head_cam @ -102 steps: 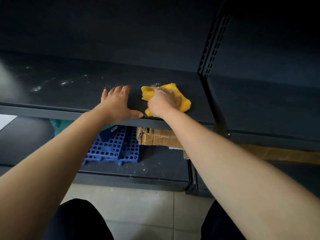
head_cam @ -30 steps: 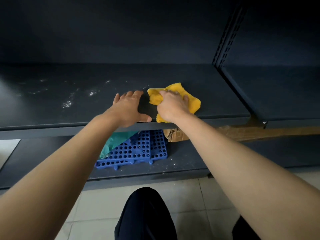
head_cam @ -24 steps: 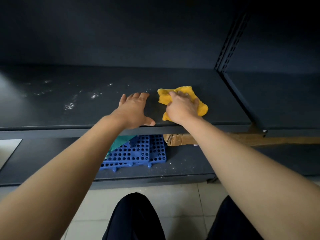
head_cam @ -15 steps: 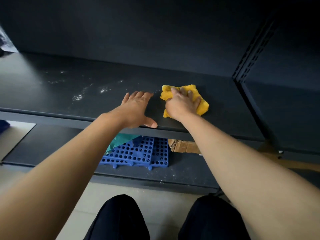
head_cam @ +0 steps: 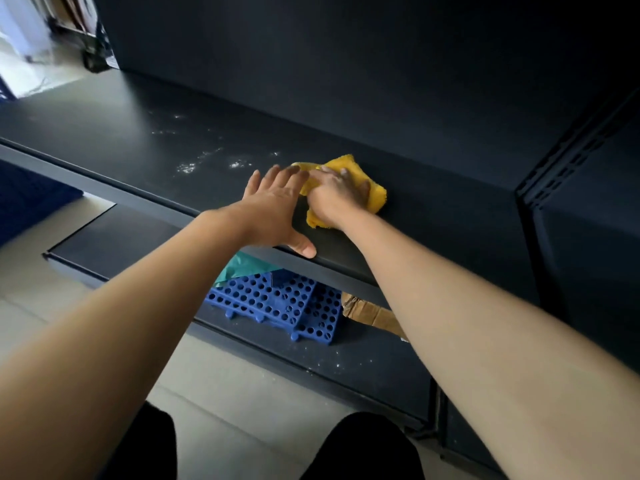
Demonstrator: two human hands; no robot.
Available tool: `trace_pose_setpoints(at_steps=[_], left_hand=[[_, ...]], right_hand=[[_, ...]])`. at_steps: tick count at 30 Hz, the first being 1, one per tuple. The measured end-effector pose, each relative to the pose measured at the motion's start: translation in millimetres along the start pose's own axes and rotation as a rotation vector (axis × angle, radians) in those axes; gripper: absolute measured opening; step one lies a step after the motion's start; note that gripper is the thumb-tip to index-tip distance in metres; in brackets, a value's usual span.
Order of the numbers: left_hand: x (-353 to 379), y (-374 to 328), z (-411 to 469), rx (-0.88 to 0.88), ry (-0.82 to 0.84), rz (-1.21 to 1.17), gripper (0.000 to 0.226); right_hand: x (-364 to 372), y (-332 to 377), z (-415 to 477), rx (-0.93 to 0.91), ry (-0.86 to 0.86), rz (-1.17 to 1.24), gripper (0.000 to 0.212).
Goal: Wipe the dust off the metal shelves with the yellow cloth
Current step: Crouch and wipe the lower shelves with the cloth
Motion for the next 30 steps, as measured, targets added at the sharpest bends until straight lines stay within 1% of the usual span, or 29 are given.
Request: trace_pose_setpoints(at_steps=[3, 5, 7, 11, 15, 18, 20, 22, 24, 27, 30], left_hand=[[0, -1, 2, 0.006, -0.037, -0.004, 0.136], [-1, -2, 6, 0.037, -0.029, -0.01, 0.138], [-2, 0, 9, 0.067, -0.008, -0.014, 0.138], [-3, 6, 8, 0.112, 0.028, -0.014, 0.132], [-4, 27, 0, 0.208, -0.001, -0.041, 0.117], [-16, 58, -10, 0.222, -0.03, -0.055, 0.11], [-24, 79, -16, 0.205, -0.026, -0.054, 0.109], [-30, 96, -20, 0.195, -0.034, -0.054, 0.11], [-33, 111, -23, 0.187, -0.062, -0.051, 0.114], [-37, 129, -27, 0.152, -0.106, -0.032, 0.122], [-40, 140, -29, 0.133, -0.118, -0.019, 0.126]], right_hand=[[4, -1, -9, -0.069, -0.051, 0.01, 0.053], [3, -10, -15, -0.049, -0.089, 0.027, 0.053], [3, -22, -20, 0.014, -0.138, 0.045, 0.052], [0, -41, -23, 0.249, -0.195, 0.084, 0.054], [1, -23, -16, 0.36, -0.185, 0.124, 0.056], [2, 1, -6, 0.423, -0.151, 0.133, 0.056], [5, 23, 3, 0.404, -0.136, 0.124, 0.056], [10, 50, 13, 0.347, -0.11, 0.116, 0.057], [17, 78, 22, 0.285, -0.095, 0.092, 0.056], [26, 114, 30, 0.181, -0.111, 0.041, 0.049], [35, 132, 29, 0.096, -0.098, 0.043, 0.049]])
Point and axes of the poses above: each hand's wrist, its own z-axis towards the middle knuckle, its own x-axis out of the palm, y = z × x, the point moved 1 cm from there along z, towards the middle knuckle, and after that the axes turned 10 degrees about x, right-handed, at the moved point
